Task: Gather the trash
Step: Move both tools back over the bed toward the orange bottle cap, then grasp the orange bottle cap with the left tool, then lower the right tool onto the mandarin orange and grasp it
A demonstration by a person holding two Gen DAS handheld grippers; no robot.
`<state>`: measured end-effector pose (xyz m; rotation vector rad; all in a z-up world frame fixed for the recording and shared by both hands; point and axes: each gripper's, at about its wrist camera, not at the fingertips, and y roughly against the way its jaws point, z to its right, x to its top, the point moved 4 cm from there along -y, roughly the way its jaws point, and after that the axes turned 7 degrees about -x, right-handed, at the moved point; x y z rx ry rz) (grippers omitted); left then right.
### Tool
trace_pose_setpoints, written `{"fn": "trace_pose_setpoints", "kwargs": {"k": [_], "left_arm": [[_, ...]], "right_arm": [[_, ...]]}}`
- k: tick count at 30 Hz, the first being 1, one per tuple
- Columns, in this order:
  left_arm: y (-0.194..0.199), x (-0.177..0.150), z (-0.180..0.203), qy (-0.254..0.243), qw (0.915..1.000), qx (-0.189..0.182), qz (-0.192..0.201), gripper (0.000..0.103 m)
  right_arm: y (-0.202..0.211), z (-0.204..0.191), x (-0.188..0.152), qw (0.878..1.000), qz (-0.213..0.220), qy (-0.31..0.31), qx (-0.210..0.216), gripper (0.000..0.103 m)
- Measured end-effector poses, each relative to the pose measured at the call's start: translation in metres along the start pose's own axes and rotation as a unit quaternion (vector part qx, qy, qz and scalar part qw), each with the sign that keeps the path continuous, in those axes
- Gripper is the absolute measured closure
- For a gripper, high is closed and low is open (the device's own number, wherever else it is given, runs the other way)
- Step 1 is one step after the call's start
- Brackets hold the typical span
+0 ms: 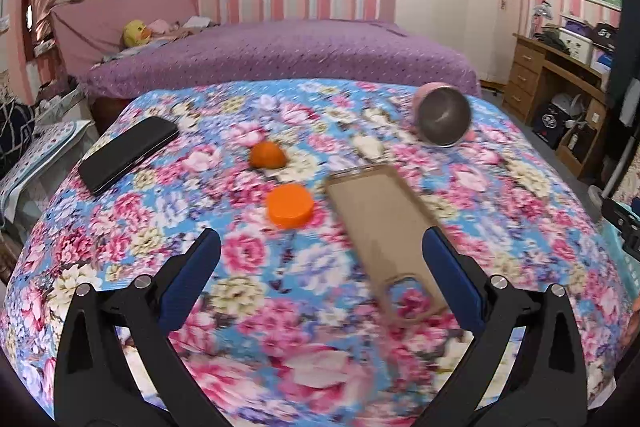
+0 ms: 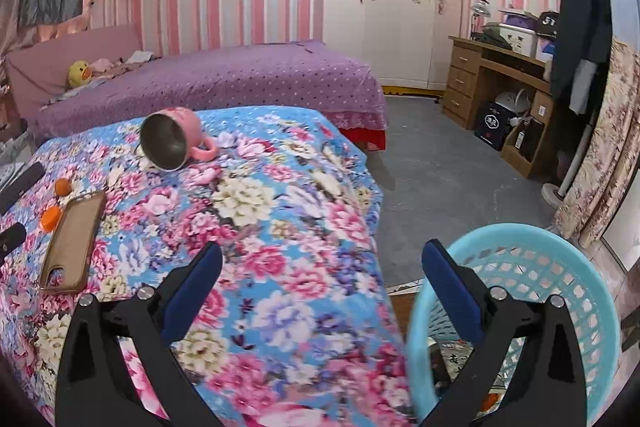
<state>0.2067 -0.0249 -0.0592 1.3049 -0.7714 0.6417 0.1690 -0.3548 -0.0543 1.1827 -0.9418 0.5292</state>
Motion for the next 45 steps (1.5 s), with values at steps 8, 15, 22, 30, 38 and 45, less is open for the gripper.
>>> {"fn": "trace_pose_setpoints", "kwargs": {"k": [8, 15, 22, 30, 38, 45], "left_arm": [[-0.022, -0.004, -0.046, 0.062, 0.9971, 0.009, -0.044, 0.006], [-0.045, -0.004, -0.055, 0.081, 0.9933, -0.006, -0.082, 0.006], [-0.073, 0.007, -0.051, 0.068, 0.9922, 0.001, -0.105, 0.023], [-0.085, 0.017, -0.039, 0.039, 0.9938, -0.013, -0.104, 0.061], [-0.065, 0.023, -0.056, 0.04, 0.9959, -0.014, -0.08, 0.064], [-0.023, 0.034, -0.127, 0.063, 0.9968, 0.032, -0.038, 0.064]], "right_arm": [[-0.006, -0.025, -0.001, 0.999, -0.007, 0.035, 0.003, 0.005], [-0.009, -0.021, 0.003, 1.0, -0.011, 0.018, 0.004, 0.005], [-0.014, -0.021, 0.004, 1.0, -0.02, 0.008, 0.008, 0.005], [-0.017, -0.037, 0.008, 0.999, -0.024, 0.039, 0.012, 0.005], [-0.013, -0.084, 0.012, 0.996, -0.025, 0.079, 0.034, 0.005], [-0.005, -0.181, 0.028, 0.988, -0.004, 0.123, 0.097, 0.005]]}}
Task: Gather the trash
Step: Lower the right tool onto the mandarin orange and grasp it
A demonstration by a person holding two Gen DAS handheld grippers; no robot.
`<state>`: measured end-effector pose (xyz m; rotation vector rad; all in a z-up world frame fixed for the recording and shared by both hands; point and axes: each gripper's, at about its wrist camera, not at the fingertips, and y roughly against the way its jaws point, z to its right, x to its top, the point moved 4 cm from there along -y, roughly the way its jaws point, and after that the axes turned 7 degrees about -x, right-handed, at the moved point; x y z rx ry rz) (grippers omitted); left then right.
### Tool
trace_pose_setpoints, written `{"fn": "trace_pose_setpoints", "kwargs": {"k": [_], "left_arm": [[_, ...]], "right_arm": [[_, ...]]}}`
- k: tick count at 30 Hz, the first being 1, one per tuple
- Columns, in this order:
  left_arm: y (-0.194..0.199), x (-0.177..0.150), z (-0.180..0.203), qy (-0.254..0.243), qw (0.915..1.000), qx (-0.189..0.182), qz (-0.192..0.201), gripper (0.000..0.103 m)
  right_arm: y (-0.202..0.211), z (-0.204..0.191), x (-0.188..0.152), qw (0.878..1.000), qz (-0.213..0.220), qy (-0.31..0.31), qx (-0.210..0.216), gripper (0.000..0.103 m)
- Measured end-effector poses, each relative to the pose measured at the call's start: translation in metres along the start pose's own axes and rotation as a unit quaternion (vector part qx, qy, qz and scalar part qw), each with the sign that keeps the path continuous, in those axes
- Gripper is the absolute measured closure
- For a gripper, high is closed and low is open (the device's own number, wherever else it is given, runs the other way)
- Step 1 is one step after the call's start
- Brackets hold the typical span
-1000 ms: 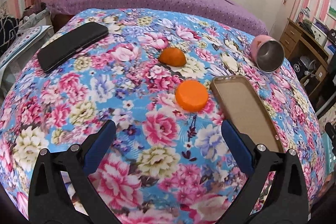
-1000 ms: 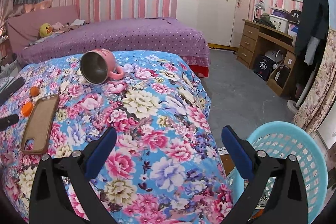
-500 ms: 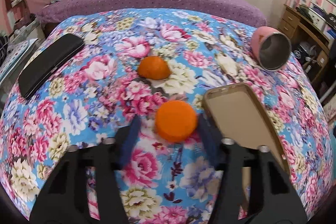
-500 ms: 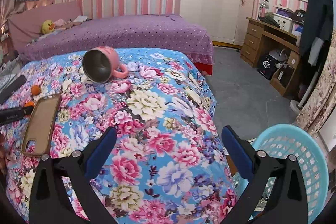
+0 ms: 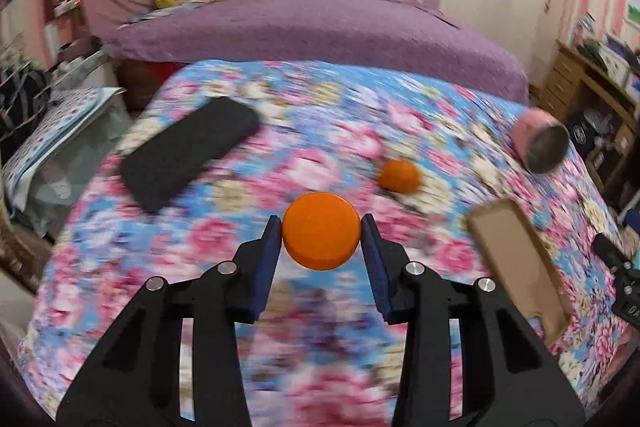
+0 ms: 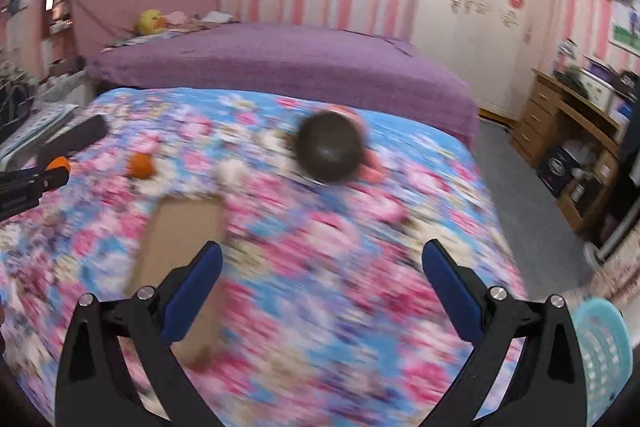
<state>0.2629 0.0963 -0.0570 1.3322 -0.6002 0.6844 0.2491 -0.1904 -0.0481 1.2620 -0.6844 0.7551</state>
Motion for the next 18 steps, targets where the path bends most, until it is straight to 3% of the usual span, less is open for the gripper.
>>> {"fn": "trace_pose_setpoints", "kwargs": {"k": [7, 13, 18], "left_arm": [[0.017, 0.004, -0.077, 0.038, 0.9978, 0.053, 0.015, 0.064], [0.026, 0.007, -0.121, 0.067, 0.9935, 0.089, 0.022, 0.064], [0.029, 0.01, -0.135, 0.082, 0.9914, 0.098, 0.03, 0.064]], "right_arm": [[-0.005, -0.093, 0.037, 0.997, 0.028, 0.047, 0.055, 0.005], [-0.03, -0.153, 0.049, 0.993, 0.001, 0.073, 0.096, 0.005], [-0.058, -0.168, 0.055, 0.993, -0.026, 0.062, 0.102, 0.005]]}}
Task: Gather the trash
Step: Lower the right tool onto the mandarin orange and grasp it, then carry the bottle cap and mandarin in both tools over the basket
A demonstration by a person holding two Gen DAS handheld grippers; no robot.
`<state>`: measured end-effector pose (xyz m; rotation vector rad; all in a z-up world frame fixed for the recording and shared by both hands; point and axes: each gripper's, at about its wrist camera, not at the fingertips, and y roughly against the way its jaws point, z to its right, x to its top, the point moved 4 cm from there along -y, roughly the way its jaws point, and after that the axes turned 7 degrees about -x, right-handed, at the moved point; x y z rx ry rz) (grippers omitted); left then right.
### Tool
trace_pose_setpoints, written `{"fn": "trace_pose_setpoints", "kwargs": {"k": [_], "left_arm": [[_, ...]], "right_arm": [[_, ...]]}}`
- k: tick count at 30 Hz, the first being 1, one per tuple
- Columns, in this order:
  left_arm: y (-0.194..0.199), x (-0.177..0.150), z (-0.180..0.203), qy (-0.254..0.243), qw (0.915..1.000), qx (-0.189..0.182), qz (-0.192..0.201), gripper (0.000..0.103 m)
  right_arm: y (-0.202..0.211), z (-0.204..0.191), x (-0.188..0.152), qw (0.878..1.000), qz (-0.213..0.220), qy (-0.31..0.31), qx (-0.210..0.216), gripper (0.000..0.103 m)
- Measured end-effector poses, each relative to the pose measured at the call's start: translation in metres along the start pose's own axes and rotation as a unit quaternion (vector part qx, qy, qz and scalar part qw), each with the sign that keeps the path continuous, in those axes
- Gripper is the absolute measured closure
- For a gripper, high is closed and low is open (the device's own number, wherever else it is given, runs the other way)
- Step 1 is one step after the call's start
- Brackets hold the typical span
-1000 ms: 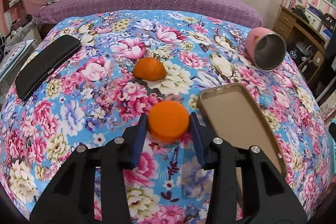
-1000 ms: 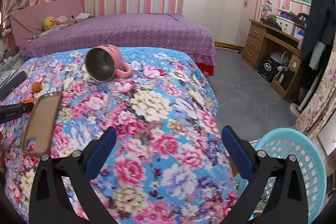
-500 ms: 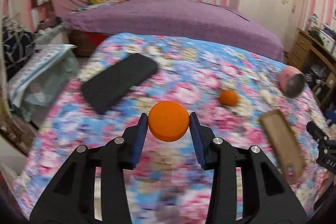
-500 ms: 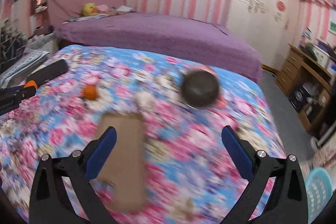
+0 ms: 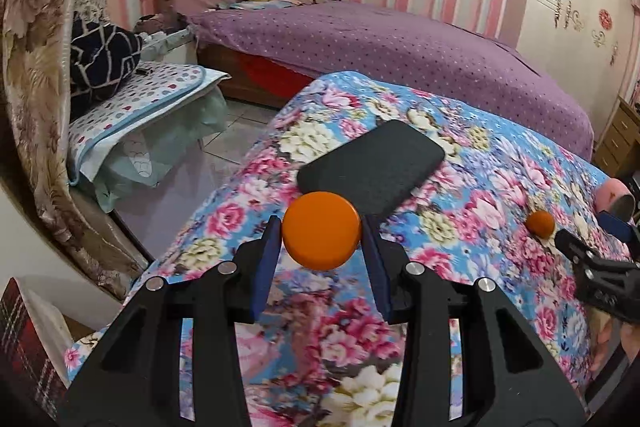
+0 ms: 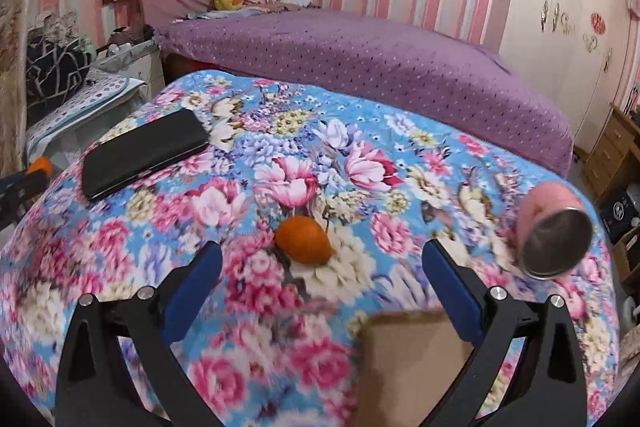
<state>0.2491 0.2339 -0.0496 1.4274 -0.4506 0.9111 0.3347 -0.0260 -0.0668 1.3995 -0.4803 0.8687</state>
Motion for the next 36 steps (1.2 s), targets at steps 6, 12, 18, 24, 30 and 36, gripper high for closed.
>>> {"fn": "trace_pose_setpoints", "kwargs": {"k": [6, 12, 18, 24, 30, 36], "left_arm": [[0.001, 0.002, -0.004, 0.014, 0.9999, -0.001, 0.003, 0.064], [0.006, 0.003, 0.009, 0.0, 1.0, -0.001, 0.005, 0.064], [0.021, 0.007, 0.015, -0.006, 0.9998, -0.005, 0.019, 0.064], [0.029, 0.006, 0.032, -0.006, 0.9995, -0.019, 0.024, 0.064], [0.042, -0.005, 0.079, -0.044, 0.9979, -0.04, 0.027, 0.064], [0.054, -0.026, 0.121, -0.057, 0.9958, -0.07, 0.015, 0.063]], "right_arm": [[-0.033, -0.005, 0.004, 0.998, -0.044, -0.02, 0.032, 0.023], [-0.048, -0.02, -0.001, 0.996, -0.067, 0.005, 0.055, 0.061], [-0.03, -0.013, -0.002, 0.998, -0.037, -0.001, 0.057, 0.075], [0.018, 0.023, -0.011, 0.999, 0.002, -0.003, 0.033, 0.075], [0.067, 0.082, -0.034, 0.999, 0.019, -0.026, -0.006, 0.075], [0.117, 0.144, -0.068, 0.997, 0.029, -0.048, -0.054, 0.075]]}}
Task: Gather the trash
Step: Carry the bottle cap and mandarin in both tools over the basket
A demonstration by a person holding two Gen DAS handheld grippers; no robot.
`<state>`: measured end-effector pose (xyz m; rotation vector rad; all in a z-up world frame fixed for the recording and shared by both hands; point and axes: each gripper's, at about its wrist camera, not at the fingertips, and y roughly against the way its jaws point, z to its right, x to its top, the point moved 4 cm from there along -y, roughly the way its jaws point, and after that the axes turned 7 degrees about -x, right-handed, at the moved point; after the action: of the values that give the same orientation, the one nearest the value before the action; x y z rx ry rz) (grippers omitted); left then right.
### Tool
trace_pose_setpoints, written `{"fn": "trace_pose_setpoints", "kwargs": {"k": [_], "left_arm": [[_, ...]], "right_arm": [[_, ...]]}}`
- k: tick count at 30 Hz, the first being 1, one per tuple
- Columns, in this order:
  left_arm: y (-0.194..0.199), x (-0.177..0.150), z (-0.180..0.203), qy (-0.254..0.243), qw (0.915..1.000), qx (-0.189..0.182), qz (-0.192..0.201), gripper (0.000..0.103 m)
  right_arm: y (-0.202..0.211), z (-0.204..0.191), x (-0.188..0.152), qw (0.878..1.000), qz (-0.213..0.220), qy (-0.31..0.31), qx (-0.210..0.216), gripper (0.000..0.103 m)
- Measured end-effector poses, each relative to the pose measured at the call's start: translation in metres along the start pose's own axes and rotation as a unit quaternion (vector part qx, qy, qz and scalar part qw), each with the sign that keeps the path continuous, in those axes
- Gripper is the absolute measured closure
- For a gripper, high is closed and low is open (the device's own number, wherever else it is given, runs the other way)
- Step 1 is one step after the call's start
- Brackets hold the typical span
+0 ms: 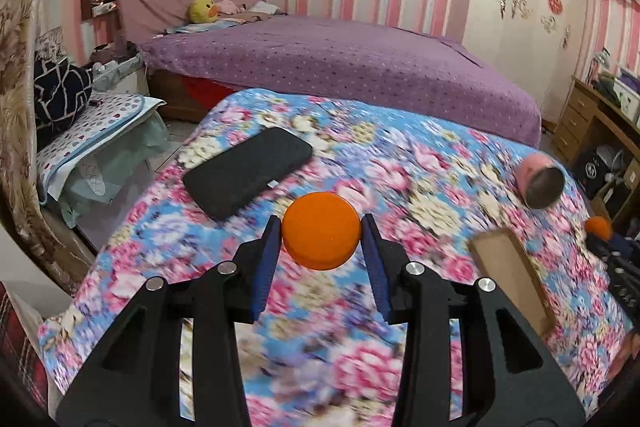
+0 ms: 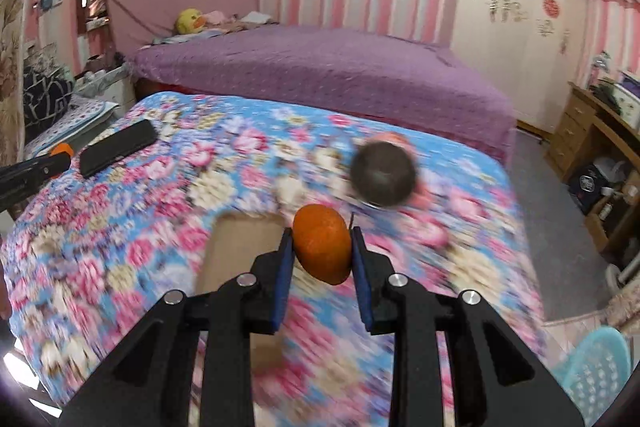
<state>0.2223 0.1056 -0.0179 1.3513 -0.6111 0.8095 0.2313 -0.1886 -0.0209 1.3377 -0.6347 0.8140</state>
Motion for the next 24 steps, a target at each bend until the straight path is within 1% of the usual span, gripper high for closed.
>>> {"fn": "trace_pose_setpoints", "kwargs": {"k": [5, 9, 11, 13, 15, 20, 24], "left_arm": [[0.007, -0.018, 0.044, -0.02, 0.9992, -0.031, -0.012, 0.063], [0.014, -0.033, 0.076, -0.037, 0.9978, -0.052, -0.018, 0.063], [0.017, -0.041, 0.088, -0.032, 0.9971, -0.065, -0.023, 0.063], [0.019, -0.049, 0.099, -0.03, 0.9966, -0.073, -0.026, 0.064], [0.019, -0.059, 0.112, -0.04, 0.9962, -0.072, -0.028, 0.063], [0.018, -0.078, 0.138, -0.061, 0.9954, -0.069, -0.027, 0.063], [0.02, -0.083, 0.15, -0.064, 0.9952, -0.071, -0.021, 0.063]], "right_arm": [[0.029, 0.051, -0.032, 0.999, -0.003, -0.026, -0.041, 0.075], [0.045, 0.077, -0.057, 0.997, -0.004, -0.038, -0.067, 0.075], [0.049, 0.088, -0.072, 0.996, -0.004, -0.044, -0.078, 0.075], [0.049, 0.096, -0.081, 0.995, -0.006, -0.054, -0.079, 0.075], [0.048, 0.103, -0.086, 0.995, -0.009, -0.067, -0.07, 0.075], [0.05, 0.108, -0.088, 0.995, -0.002, -0.057, -0.076, 0.075], [0.05, 0.115, -0.089, 0.996, -0.003, -0.064, -0.07, 0.075]]}}
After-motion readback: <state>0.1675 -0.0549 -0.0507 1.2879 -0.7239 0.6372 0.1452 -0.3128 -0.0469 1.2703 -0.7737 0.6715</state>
